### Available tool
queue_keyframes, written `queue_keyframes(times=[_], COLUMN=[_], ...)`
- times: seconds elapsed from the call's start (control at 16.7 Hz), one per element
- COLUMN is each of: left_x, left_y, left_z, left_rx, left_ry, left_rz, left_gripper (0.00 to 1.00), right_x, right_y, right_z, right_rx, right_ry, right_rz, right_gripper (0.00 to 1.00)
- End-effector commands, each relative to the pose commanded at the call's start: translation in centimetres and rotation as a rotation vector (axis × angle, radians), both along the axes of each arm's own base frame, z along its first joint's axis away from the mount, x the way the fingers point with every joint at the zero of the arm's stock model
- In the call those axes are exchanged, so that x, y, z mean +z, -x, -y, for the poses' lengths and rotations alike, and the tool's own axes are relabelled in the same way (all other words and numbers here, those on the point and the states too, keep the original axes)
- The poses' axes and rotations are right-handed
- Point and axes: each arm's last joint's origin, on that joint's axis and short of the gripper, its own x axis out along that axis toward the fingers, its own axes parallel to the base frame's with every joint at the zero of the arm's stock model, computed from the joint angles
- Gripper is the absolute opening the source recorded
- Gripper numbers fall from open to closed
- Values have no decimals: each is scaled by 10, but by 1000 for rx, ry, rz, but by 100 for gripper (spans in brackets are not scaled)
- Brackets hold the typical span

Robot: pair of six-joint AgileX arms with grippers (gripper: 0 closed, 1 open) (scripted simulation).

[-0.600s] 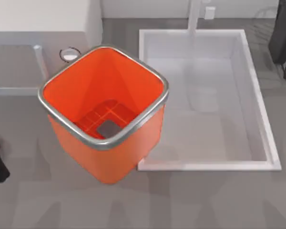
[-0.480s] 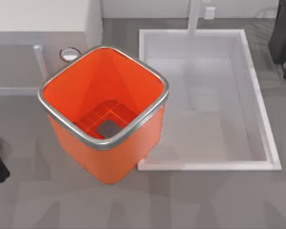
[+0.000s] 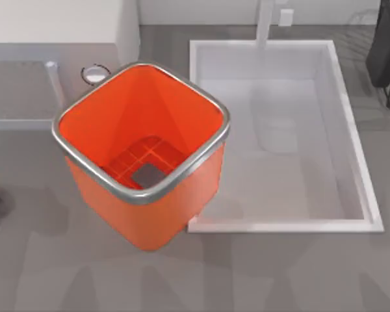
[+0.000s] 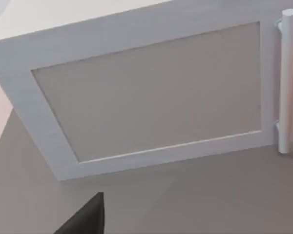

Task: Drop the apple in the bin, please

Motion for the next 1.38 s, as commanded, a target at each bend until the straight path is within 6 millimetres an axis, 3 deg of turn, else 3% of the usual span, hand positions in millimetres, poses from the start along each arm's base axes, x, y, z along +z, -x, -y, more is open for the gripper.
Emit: queue_keyframes(times=[0.3, 0.6, 0.84, 1.08, 1.38], left_x=[19, -2, -23, -32, -32], left_y=[-62, -135, -178, -205, -208], left_z=[-9, -25, -37, -44, -45], left_rx=[-101, -297, -447, -526, -533], left_ry=[-196, -307, -344, -366, -369], left_rz=[-479, -930, -1138, -1203, -1204], left_gripper=[100, 100, 100, 100, 100], right_x=[0, 0, 0, 0, 0], right_y=[0, 0, 0, 0, 0], right_z=[0, 0, 0, 0, 0], right_rx=[0, 0, 0, 0, 0], right_ry=[0, 0, 0, 0, 0], right_rz=[0, 0, 0, 0, 0], right_gripper=[100, 100, 100, 100, 100])
